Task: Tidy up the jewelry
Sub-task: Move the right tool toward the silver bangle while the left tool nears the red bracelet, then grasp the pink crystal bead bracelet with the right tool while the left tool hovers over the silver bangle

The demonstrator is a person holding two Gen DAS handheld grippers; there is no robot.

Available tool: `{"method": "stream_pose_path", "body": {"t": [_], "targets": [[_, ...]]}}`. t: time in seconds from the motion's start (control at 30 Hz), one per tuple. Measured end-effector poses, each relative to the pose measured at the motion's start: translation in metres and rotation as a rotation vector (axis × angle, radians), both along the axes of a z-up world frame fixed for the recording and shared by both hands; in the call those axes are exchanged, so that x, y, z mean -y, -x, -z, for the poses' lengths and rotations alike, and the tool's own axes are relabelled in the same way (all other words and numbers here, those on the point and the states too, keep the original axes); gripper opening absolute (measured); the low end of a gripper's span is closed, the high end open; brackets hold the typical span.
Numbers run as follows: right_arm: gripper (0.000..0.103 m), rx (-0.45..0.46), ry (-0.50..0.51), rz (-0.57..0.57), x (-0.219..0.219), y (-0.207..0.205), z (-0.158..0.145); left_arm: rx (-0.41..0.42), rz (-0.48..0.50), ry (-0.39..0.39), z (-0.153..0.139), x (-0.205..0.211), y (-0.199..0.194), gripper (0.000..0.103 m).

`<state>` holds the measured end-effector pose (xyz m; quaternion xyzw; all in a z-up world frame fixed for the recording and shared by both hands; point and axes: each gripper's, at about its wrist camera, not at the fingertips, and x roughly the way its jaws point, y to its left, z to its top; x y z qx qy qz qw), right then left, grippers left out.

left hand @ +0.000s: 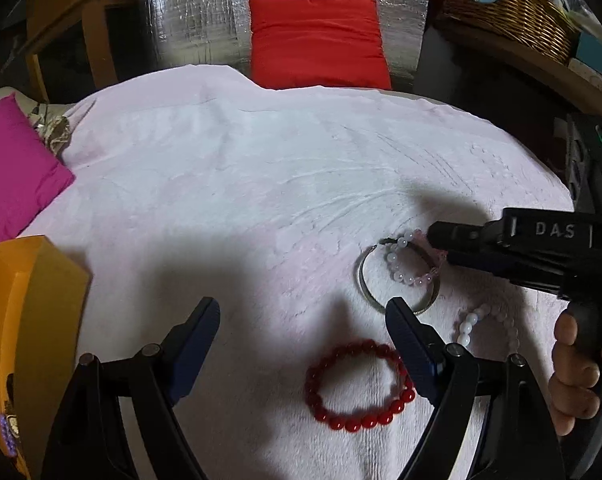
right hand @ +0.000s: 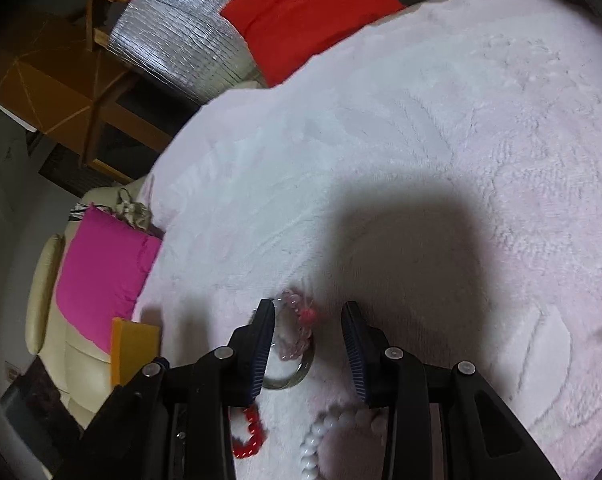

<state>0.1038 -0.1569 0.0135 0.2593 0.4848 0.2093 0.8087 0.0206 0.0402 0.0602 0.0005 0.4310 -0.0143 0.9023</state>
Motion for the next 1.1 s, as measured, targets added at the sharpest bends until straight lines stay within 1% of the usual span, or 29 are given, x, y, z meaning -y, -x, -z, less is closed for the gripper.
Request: {"method": "stream_pose_path", "body": {"t": [0.03,0.1,0.17,0.23,0.3,0.4,0.5,0.57,0.67,0.73,0.9,0.93,0.97,1.0,1.1], "targets": [[0.033,0.011,0.007,0.002,0.0,0.0,-0.001,-0.003,0.001,0.002,0.002,0.0,-0.002,0.085],[0.012,0.028,0.011,-0.007,-0.002,-0.001,-0.002,-0.003,0.003,-0.013,0.005,0.002,-0.005,0.085],[0.012,0.057,0.025,0.0,0.0,0.002,-0.006,-0.004,0.013,-0.015,0.009,0.004,-0.007,0.085],[0.012,0.062,0.013,0.009,0.006,0.005,-0.009,-0.001,0.028,-0.01,0.01,0.006,-0.009,0.085],[0.012,0.074,0.003,0.026,0.014,0.008,-0.013,-0.005,0.053,0.014,0.012,0.01,-0.011,0.085],[0.012,0.081,-0.016,0.067,0.032,0.013,-0.017,-0.018,0.079,0.054,0.017,0.018,-0.018,0.085],[0.012,0.085,-0.024,0.123,0.053,0.016,-0.017,-0.021,0.094,0.052,0.019,0.033,-0.025,0.085],[0.012,0.076,-0.021,0.15,0.067,0.016,-0.014,-0.027,0.1,0.045,0.022,0.043,-0.03,0.085],[0.012,0.046,-0.021,0.178,0.083,0.014,-0.005,-0.06,0.103,0.03,0.028,0.054,-0.036,0.085],[0.012,0.03,-0.026,0.182,0.087,0.012,-0.001,-0.06,0.095,0.013,0.031,0.057,-0.039,0.085],[0.013,-0.007,-0.037,0.166,0.088,0.008,0.006,-0.054,0.104,0.004,0.03,0.057,-0.039,0.085],[0.014,-0.015,-0.042,0.167,0.088,0.008,0.006,-0.048,0.11,-0.001,0.03,0.057,-0.037,0.078],[0.014,-0.023,-0.047,0.17,0.089,0.007,0.006,-0.043,0.123,-0.01,0.029,0.058,-0.036,0.068],[0.015,-0.032,-0.05,0.171,0.089,0.007,0.006,-0.038,0.134,-0.014,0.028,0.059,-0.035,0.063],[0.016,-0.035,-0.036,0.167,0.09,0.009,0.007,-0.035,0.151,-0.013,0.026,0.057,-0.034,0.063]]}}
